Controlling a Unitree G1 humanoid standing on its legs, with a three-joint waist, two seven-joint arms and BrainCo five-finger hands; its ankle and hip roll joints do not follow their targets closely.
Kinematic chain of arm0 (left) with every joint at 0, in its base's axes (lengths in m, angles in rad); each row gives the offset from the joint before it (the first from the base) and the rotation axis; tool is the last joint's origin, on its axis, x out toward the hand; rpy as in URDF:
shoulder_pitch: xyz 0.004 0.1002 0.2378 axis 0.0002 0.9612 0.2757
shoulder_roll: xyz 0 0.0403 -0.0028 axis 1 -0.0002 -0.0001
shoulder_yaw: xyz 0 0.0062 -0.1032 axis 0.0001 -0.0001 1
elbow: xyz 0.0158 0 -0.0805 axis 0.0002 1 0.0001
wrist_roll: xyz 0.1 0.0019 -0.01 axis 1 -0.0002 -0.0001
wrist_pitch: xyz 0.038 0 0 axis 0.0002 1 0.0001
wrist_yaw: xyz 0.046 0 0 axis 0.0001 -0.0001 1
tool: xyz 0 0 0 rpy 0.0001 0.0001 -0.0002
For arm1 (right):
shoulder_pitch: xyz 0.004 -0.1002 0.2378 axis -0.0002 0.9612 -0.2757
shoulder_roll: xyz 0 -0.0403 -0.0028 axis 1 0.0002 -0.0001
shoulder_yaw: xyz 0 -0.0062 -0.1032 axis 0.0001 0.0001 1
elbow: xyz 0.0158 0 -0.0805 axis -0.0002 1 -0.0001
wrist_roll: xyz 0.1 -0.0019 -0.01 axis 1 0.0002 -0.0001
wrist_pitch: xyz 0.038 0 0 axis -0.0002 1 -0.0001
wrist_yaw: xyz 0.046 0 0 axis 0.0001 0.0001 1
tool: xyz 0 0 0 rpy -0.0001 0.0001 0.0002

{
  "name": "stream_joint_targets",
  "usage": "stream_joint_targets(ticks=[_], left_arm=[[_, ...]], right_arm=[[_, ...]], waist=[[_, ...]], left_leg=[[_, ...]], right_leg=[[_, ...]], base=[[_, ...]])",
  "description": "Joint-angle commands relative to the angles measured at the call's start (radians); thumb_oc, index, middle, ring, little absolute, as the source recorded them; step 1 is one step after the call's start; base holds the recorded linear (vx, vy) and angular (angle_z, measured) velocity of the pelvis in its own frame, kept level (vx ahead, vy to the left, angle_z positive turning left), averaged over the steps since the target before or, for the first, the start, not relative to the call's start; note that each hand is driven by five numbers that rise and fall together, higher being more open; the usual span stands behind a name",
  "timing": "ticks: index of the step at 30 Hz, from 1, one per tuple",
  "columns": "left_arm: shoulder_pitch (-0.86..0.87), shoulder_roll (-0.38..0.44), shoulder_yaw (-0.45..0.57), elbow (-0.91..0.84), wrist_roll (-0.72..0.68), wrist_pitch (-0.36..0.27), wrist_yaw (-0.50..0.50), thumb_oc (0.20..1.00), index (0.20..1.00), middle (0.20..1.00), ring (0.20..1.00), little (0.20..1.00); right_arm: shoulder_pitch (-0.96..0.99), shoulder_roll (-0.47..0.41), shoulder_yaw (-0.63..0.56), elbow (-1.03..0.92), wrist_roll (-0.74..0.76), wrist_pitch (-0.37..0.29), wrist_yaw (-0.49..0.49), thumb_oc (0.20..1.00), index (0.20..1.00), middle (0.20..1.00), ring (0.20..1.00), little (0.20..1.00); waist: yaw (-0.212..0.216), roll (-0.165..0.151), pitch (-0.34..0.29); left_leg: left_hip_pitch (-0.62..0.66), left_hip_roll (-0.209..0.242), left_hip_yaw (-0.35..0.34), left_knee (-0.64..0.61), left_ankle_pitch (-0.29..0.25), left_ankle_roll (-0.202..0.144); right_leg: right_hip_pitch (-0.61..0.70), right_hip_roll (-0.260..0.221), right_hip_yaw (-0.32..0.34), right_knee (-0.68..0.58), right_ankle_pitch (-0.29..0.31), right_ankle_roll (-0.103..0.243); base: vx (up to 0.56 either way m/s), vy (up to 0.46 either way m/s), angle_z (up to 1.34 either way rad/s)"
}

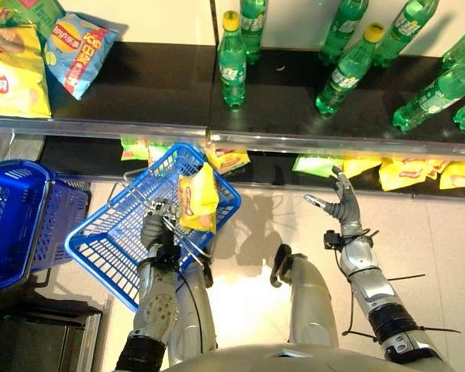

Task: Pick up the snacks into the basket

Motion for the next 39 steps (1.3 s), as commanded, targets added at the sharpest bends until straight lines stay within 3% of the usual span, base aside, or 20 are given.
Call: stream_joint_targets(ticks=[1, 10, 22, 39], left_arm=[[-0.012, 0.022, -0.029, -0.158, 0.027, -0.116, -0.02, 0.2, 0.2, 0.2, 0.2, 0.2], [-0.004, 0.036, -0.053, -0.174, 0.007, -0.112, -0.036, 0.2, 0.2, 0.2, 0.2, 0.2], [0.004, 0.05, -0.074, -0.179, 0.001, -0.108, -0.048, 0.2, 0.2, 0.2, 0.2, 0.2], [0.024, 0.087, -0.116, -0.206, -0.021, -0.089, -0.061, 0.2, 0.2, 0.2, 0.2, 0.2]], right_arm=[[-0.038, -0.001, -0.08, -0.1, 0.017, -0.084, -0.096, 1.0, 1.0, 1.0, 1.0, 1.0], [-0.128, -0.024, -0.163, -0.112, 0.003, -0.09, -0.179, 1.0, 1.0, 1.0, 1.0, 1.0], [-0.218, -0.042, -0.164, -0.086, -0.026, -0.078, -0.22, 1.0, 1.0, 1.0, 1.0, 1.0], [-0.574, -0.15, -0.113, 0.263, 0.053, -0.011, -0.264, 1.0, 1.0, 1.0, 1.0, 1.0]], waist=[[-0.019, 0.029, -0.059], [-0.011, 0.037, -0.078], [0.007, 0.036, -0.085], [0.058, 0.039, -0.079]], left_leg=[[-0.036, 0.021, -0.015, 0.067, -0.04, 0.024], [-0.054, 0.015, -0.023, 0.068, -0.046, 0.025], [-0.047, 0.008, -0.025, 0.054, -0.043, 0.026], [-0.056, -0.005, -0.033, 0.042, -0.033, 0.023]], right_leg=[[0.017, -0.019, 0.017, -0.07, 0.094, 0.09], [-0.004, -0.021, 0.015, -0.058, 0.087, 0.091], [0.003, -0.021, 0.015, -0.067, 0.088, 0.095], [0.004, -0.027, 0.009, -0.07, 0.097, 0.095]], base=[[0.0, 0.0, 0.0], [0.02, -0.006, 0.01], [0.02, -0.003, 0.02], [0.0, 0.0, 0.0]])
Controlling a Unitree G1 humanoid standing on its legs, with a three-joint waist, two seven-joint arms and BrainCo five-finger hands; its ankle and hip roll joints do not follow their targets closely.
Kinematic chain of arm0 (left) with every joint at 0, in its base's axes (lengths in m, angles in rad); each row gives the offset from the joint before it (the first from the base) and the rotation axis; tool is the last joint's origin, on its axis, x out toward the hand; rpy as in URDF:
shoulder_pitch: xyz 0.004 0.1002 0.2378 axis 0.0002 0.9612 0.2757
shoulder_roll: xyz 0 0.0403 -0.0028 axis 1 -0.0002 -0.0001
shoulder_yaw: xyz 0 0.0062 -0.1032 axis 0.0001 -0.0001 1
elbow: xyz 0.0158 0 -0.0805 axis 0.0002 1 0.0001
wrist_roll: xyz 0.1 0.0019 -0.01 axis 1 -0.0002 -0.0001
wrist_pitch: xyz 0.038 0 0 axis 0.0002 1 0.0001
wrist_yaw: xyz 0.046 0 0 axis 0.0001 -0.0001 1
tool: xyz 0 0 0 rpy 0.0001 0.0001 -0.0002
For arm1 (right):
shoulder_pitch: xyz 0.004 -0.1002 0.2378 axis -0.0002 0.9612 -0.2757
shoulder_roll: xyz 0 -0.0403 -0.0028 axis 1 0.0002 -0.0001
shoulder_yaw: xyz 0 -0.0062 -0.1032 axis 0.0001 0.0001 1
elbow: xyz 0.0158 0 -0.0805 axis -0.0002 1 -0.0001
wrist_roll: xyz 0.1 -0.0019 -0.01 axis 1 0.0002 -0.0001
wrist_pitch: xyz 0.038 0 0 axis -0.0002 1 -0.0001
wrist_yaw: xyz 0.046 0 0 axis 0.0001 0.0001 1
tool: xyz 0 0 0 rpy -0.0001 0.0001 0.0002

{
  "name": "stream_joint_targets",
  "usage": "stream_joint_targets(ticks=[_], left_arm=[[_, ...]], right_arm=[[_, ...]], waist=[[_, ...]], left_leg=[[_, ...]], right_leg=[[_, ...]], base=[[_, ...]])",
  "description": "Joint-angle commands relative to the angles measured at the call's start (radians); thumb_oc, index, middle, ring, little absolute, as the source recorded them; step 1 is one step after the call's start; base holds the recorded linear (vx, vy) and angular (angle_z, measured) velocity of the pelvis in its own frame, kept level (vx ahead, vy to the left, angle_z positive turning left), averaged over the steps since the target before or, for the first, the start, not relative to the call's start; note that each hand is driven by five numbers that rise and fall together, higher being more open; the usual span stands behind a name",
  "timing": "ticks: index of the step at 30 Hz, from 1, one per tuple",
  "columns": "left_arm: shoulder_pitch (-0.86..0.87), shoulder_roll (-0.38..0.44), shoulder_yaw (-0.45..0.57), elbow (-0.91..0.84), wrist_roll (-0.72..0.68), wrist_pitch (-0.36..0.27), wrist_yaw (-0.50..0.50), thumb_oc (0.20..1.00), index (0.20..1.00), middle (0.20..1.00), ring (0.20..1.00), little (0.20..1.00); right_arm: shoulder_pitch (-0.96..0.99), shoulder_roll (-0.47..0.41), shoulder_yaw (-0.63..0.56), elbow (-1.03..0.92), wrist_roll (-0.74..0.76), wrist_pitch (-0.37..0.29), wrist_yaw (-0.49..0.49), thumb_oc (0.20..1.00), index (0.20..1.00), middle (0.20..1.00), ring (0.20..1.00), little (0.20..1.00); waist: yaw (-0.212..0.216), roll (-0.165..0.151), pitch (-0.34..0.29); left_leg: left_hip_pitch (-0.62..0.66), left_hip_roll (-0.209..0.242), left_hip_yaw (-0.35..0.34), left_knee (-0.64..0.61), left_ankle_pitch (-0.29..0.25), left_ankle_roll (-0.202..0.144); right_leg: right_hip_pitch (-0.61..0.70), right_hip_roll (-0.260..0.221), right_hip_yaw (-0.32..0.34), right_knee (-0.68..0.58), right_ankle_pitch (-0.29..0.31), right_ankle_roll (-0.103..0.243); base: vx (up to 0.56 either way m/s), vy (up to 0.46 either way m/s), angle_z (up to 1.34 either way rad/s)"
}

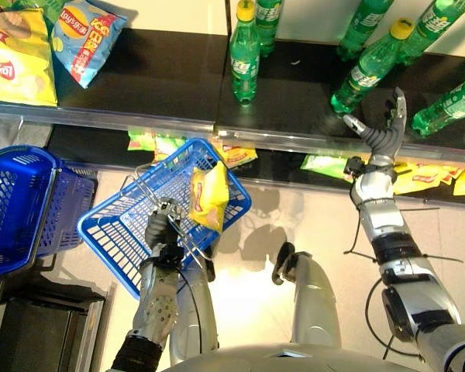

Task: Pick up the snacks into the basket

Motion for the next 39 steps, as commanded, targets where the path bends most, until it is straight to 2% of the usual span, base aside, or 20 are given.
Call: stream_joint_targets(ticks=[1, 11, 34, 35, 36, 39], left_arm=[[0.007, 0.025, -0.035, -0.173, 0.013, -0.069, -0.063, 0.2, 0.2, 0.2, 0.2, 0.2], [0.011, 0.043, -0.057, -0.188, 0.0, -0.057, -0.075, 0.2, 0.2, 0.2, 0.2, 0.2], [0.004, 0.073, -0.065, -0.191, -0.011, -0.055, -0.077, 0.2, 0.2, 0.2, 0.2, 0.2], [0.002, 0.074, -0.066, -0.19, -0.013, -0.057, -0.077, 0.2, 0.2, 0.2, 0.2, 0.2], [0.001, 0.075, -0.065, -0.189, -0.014, -0.058, -0.078, 0.2, 0.2, 0.2, 0.2, 0.2], [0.0, 0.075, -0.066, -0.189, -0.013, -0.058, -0.077, 0.2, 0.2, 0.2, 0.2, 0.2]], right_arm=[[-0.11, -0.072, 0.02, 0.113, 0.06, -0.022, -0.019, 1.0, 1.0, 1.0, 1.0, 1.0], [-0.31, -0.123, 0.099, 0.348, 0.131, -0.002, 0.016, 1.0, 1.0, 1.0, 1.0, 1.0], [-0.535, -0.204, 0.199, 0.63, 0.164, 0.042, 0.05, 1.0, 1.0, 1.0, 1.0, 1.0], [-0.545, -0.206, 0.204, 0.643, 0.169, 0.042, 0.051, 0.438, 0.438, 0.438, 0.438, 0.438], [-0.549, -0.207, 0.205, 0.645, 0.17, 0.042, 0.051, 0.2, 0.2, 0.2, 0.2, 0.2], [-0.554, -0.207, 0.204, 0.653, 0.18, 0.042, 0.056, 0.2, 0.2, 0.2, 0.2, 0.2]], waist=[[0.025, 0.029, -0.071], [0.044, 0.034, -0.066], [0.067, 0.039, -0.054], [0.068, 0.04, -0.052], [0.067, 0.04, -0.051], [0.068, 0.041, -0.049]], left_leg=[[-0.013, 0.006, -0.016, 0.027, -0.029, 0.027], [-0.019, 0.004, -0.018, 0.02, -0.019, 0.023], [-0.018, -0.005, -0.03, 0.009, -0.003, 0.023], [-0.018, -0.006, -0.032, 0.009, -0.002, 0.023], [-0.019, -0.005, -0.033, 0.01, -0.002, 0.022], [-0.017, -0.005, -0.033, 0.011, -0.002, 0.022]], right_leg=[[0.033, -0.011, 0.021, -0.093, 0.11, 0.099], [0.03, -0.009, 0.018, -0.095, 0.12, 0.099], [0.037, -0.005, 0.008, -0.097, 0.125, 0.099], [0.036, -0.005, 0.008, -0.094, 0.125, 0.099], [0.036, -0.006, 0.008, -0.094, 0.124, 0.099], [0.037, -0.005, 0.007, -0.092, 0.124, 0.099]], base=[[0.0, 0.0, 0.0], [0.0, 0.0, 0.0], [0.0, -0.001, 0.0], [0.0, 0.0, 0.0], [-0.01, -0.014, 0.03], [0.0, 0.0, 0.0]])
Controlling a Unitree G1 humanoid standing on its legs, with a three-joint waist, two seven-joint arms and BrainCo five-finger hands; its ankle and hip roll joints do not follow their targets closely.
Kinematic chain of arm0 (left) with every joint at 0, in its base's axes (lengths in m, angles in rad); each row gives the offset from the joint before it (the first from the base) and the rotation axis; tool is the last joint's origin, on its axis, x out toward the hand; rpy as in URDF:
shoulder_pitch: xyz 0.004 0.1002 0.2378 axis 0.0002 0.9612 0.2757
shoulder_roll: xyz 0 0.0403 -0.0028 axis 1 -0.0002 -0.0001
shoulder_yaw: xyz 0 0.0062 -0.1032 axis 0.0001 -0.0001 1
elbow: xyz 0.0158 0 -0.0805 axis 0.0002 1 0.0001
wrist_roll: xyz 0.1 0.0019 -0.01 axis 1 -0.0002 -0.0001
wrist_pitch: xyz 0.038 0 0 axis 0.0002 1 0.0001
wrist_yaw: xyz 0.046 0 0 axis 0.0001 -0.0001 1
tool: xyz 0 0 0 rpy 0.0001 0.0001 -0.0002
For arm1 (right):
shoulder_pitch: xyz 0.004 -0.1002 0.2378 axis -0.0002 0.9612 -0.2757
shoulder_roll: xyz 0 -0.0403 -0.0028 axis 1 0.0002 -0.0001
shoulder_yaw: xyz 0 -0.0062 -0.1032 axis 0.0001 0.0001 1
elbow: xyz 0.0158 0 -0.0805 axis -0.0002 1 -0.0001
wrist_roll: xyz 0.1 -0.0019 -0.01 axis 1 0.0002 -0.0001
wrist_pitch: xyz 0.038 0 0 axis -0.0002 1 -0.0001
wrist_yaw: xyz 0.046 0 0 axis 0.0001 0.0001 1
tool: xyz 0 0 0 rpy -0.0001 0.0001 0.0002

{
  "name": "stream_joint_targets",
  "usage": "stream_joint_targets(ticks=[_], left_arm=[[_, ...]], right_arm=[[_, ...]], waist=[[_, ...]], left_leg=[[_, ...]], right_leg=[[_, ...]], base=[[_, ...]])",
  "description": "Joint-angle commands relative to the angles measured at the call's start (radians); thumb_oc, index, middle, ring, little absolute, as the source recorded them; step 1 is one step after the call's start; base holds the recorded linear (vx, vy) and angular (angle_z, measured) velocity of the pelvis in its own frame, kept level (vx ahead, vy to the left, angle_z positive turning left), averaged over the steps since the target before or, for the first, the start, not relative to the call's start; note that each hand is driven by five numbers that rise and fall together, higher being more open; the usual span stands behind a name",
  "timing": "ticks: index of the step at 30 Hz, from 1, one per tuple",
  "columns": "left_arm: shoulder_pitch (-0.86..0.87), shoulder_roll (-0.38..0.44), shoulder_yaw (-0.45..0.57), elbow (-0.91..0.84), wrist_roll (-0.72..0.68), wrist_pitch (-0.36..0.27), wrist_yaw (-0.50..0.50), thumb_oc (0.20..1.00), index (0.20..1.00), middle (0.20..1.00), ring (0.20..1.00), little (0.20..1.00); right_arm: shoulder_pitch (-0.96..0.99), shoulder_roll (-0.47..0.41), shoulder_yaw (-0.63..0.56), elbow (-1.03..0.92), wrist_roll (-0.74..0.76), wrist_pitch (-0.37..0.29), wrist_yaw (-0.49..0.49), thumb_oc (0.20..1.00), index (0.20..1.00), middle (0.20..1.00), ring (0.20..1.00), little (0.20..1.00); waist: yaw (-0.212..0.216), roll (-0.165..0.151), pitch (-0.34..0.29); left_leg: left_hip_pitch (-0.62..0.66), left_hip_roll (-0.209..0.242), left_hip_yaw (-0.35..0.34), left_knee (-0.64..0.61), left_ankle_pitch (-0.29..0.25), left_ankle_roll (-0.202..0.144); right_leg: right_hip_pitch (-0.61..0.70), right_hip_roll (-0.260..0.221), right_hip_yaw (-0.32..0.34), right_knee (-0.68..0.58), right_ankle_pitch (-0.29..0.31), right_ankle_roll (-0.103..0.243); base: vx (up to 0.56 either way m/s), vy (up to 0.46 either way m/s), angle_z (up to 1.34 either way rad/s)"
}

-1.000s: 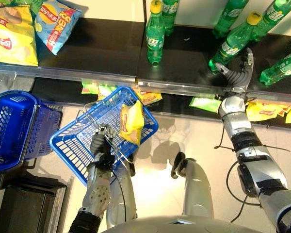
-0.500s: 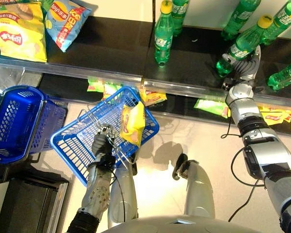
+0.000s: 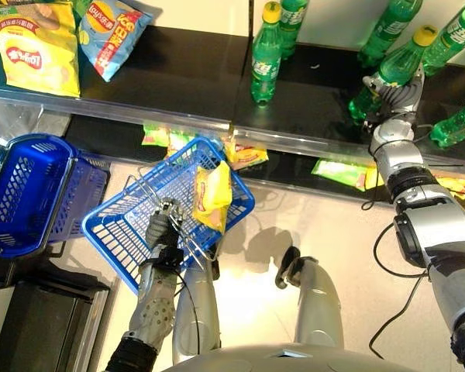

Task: Pick up the snacks into the basket

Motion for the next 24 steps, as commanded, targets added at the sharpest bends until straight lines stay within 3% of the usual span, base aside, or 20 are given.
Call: stream_joint_targets(ticks=[1, 17, 24], left_arm=[[-0.002, 0.027, -0.025, -0.184, 0.027, -0.06, -0.064, 0.2, 0.2, 0.2, 0.2, 0.2], [-0.016, 0.028, -0.027, -0.174, 0.028, -0.07, -0.055, 0.2, 0.2, 0.2, 0.2, 0.2], [-0.033, 0.021, -0.021, -0.166, 0.037, -0.08, -0.044, 0.2, 0.2, 0.2, 0.2, 0.2]], right_arm=[[-0.079, -0.053, 0.046, 0.032, 0.023, -0.021, 0.001, 0.2, 0.2, 0.2, 0.2, 0.2], [-0.082, -0.061, 0.032, 0.04, 0.039, -0.035, -0.027, 0.2, 0.2, 0.2, 0.2, 0.2], [-0.02, -0.04, 0.013, -0.1, 0.012, -0.057, -0.062, 0.2, 0.2, 0.2, 0.2, 0.2]], waist=[[0.017, 0.036, -0.046], [0.015, 0.035, -0.045], [0.005, 0.032, -0.043]], left_leg=[[-0.017, 0.009, -0.017, 0.015, -0.012, 0.021], [-0.009, 0.009, -0.015, 0.014, -0.015, 0.023], [-0.003, 0.01, -0.011, 0.017, -0.018, 0.024]], right_leg=[[0.022, 0.01, 0.027, -0.092, 0.123, 0.098], [0.031, 0.009, 0.029, -0.093, 0.123, 0.101], [0.036, 0.008, 0.032, -0.097, 0.124, 0.101]], base=[[-0.01, -0.001, 0.04], [0.0, 0.0, 0.0], [0.0, 0.0, 0.0]])
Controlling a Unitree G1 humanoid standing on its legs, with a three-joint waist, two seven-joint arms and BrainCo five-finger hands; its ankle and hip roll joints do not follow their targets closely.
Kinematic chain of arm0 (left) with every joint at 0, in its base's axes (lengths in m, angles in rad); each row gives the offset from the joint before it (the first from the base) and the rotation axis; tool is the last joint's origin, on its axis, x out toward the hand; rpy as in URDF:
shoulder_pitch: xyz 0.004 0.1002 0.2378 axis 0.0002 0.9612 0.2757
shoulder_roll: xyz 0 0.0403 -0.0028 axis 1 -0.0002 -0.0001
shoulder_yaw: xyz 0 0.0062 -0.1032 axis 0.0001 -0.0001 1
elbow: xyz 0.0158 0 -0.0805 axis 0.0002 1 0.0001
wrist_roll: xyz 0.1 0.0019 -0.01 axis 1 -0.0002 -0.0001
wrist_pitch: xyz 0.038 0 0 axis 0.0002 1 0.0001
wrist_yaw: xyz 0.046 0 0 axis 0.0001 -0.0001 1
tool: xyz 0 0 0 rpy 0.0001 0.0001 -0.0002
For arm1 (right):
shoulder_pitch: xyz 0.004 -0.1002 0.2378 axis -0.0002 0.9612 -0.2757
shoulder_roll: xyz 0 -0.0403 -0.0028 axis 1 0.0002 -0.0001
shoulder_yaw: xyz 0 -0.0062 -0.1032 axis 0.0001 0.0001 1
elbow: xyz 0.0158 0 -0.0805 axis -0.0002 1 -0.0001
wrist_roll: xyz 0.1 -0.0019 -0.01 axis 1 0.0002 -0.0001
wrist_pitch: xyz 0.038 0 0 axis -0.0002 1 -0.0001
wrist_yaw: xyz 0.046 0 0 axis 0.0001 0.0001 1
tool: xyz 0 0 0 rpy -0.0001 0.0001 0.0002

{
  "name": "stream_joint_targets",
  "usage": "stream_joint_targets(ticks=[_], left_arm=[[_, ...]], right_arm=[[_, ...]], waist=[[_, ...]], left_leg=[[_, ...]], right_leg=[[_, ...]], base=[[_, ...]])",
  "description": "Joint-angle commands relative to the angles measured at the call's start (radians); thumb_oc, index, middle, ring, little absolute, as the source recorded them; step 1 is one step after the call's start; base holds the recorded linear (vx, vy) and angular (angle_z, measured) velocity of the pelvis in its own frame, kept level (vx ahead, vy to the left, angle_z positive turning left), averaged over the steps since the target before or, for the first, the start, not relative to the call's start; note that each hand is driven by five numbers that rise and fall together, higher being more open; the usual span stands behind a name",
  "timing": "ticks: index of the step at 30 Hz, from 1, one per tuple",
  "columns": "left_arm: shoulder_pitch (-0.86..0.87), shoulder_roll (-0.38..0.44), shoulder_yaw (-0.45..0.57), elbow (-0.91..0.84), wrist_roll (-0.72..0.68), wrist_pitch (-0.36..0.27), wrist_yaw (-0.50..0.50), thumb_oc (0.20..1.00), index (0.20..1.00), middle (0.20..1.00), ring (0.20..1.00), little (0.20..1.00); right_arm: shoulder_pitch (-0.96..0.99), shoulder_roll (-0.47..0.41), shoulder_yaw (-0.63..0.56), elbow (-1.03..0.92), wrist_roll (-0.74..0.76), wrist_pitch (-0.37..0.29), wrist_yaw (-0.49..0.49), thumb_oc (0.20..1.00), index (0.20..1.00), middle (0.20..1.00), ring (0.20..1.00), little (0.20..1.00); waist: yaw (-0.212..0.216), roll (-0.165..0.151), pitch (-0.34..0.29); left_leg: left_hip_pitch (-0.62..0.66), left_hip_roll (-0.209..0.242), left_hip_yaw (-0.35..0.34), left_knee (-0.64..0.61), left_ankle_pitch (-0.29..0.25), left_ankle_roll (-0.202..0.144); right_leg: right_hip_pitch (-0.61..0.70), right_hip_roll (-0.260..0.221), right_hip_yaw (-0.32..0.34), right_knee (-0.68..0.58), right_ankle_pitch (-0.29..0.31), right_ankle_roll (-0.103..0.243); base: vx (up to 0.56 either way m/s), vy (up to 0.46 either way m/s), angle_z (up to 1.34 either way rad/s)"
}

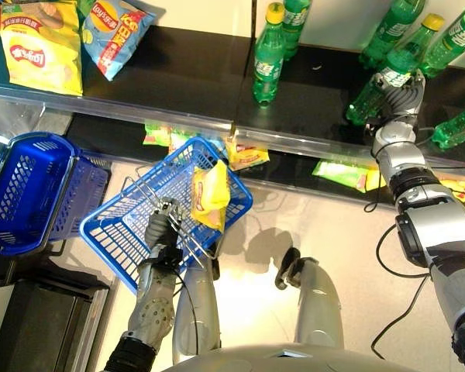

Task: Pick up the snacks into the basket

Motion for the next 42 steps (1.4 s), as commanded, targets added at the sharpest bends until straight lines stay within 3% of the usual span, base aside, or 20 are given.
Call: stream_joint_targets(ticks=[1, 9, 12, 19, 31, 38, 42], left_arm=[[-0.023, 0.013, -0.021, -0.166, 0.037, -0.08, -0.044, 0.2, 0.2, 0.2, 0.2, 0.2], [-0.052, -0.034, 0.011, -0.141, 0.059, -0.1, -0.025, 0.2, 0.2, 0.2, 0.2, 0.2], [-0.06, -0.045, 0.032, -0.131, 0.069, -0.108, -0.025, 0.2, 0.2, 0.2, 0.2, 0.2], [-0.05, -0.054, 0.047, -0.129, 0.073, -0.107, -0.037, 0.2, 0.2, 0.2, 0.2, 0.2], [-0.028, -0.045, 0.056, -0.142, 0.086, -0.089, -0.057, 0.2, 0.2, 0.2, 0.2, 0.2], [-0.011, -0.035, 0.052, -0.173, 0.07, -0.074, -0.076, 0.2, 0.2, 0.2, 0.2, 0.2], [-0.015, -0.026, 0.032, -0.201, 0.058, -0.065, -0.091, 0.2, 0.2, 0.2, 0.2, 0.2]], right_arm=[[-0.025, -0.036, 0.003, -0.112, -0.009, -0.071, -0.055, 0.2, 0.2, 0.2, 0.2, 0.2], [0.323, 0.07, -0.101, -0.59, -0.146, -0.098, -0.086, 0.2, 0.2, 0.2, 0.2, 0.2], [0.471, 0.115, -0.134, -0.732, -0.176, -0.121, -0.054, 0.2, 0.2, 0.2, 0.2, 0.2], [0.634, 0.173, -0.131, -0.885, -0.183, -0.157, 0.021, 0.2, 0.2, 0.2, 0.2, 0.2], [0.734, 0.19, -0.081, -1.081, -0.174, -0.195, 0.125, 0.2, 0.2, 0.2, 0.2, 0.2], [0.7, 0.185, 0.035, -1.127, -0.15, -0.187, 0.221, 0.2, 0.2, 0.2, 0.2, 0.2], [0.611, 0.221, 0.144, -1.031, -0.155, -0.159, 0.252, 0.2, 0.2, 0.2, 0.2, 0.2]], waist=[[0.005, 0.031, -0.044], [-0.027, 0.02, -0.043], [-0.034, 0.012, -0.047], [-0.042, -0.001, -0.055], [-0.045, -0.026, -0.064], [-0.025, -0.037, -0.057], [0.003, -0.037, -0.047]], left_leg=[[-0.003, 0.011, -0.007, 0.015, -0.018, 0.023], [0.017, 0.016, -0.003, 0.024, -0.029, 0.027], [0.03, 0.018, -0.003, 0.029, -0.036, 0.03], [0.064, 0.019, -0.008, 0.018, -0.032, 0.034], [0.148, 0.013, -0.013, -0.054, -0.01, 0.028], [0.157, 0.009, -0.019, -0.069, 0.001, 0.025], [0.152, 0.006, -0.024, -0.07, 0.002, 0.025]], right_leg=[[0.033, 0.008, 0.035, -0.095, 0.124, 0.101], [0.047, 0.006, 0.044, -0.088, 0.118, 0.102], [0.063, 0.001, 0.041, -0.088, 0.115, 0.105], [0.105, 0.001, 0.036, -0.111, 0.123, 0.11], [0.203, 0.001, 0.018, -0.182, 0.143, 0.121], [0.225, -0.002, 0.0, -0.195, 0.144, 0.12], [0.223, -0.005, -0.005, -0.191, 0.143, 0.12]], base=[[0.0, 0.0, 0.0], [0.0, 0.0, 0.0], [0.01, 0.004, 0.01], [0.0, 0.0, 0.0], [0.01, 0.001, 0.0], [0.0, -0.005, 0.03], [-0.01, -0.01, 0.06]])
